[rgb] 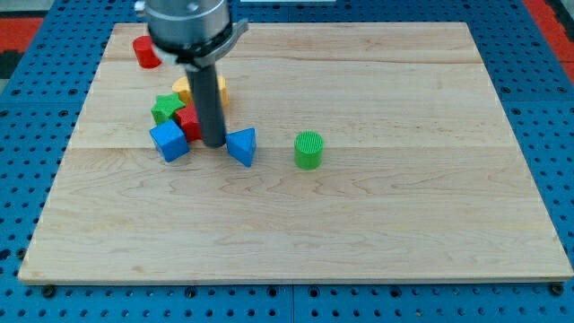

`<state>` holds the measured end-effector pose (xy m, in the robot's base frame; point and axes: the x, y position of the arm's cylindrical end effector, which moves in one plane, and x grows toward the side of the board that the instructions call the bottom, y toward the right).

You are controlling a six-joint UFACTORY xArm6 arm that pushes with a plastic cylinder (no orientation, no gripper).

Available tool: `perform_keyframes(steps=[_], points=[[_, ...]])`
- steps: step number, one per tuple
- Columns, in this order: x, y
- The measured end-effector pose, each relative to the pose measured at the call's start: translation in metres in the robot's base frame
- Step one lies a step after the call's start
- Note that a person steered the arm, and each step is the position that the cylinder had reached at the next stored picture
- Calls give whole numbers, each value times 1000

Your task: Move the red star diagonally to the blue triangle

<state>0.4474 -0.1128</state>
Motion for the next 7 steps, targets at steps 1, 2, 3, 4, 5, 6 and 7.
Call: perform_keyframes(steps=[1, 2, 3, 4, 5, 6, 7], points=[[-5, -93], [-17, -95], [-28, -45], [-50, -4], [-66, 29], [-45, 5], [-57, 72]])
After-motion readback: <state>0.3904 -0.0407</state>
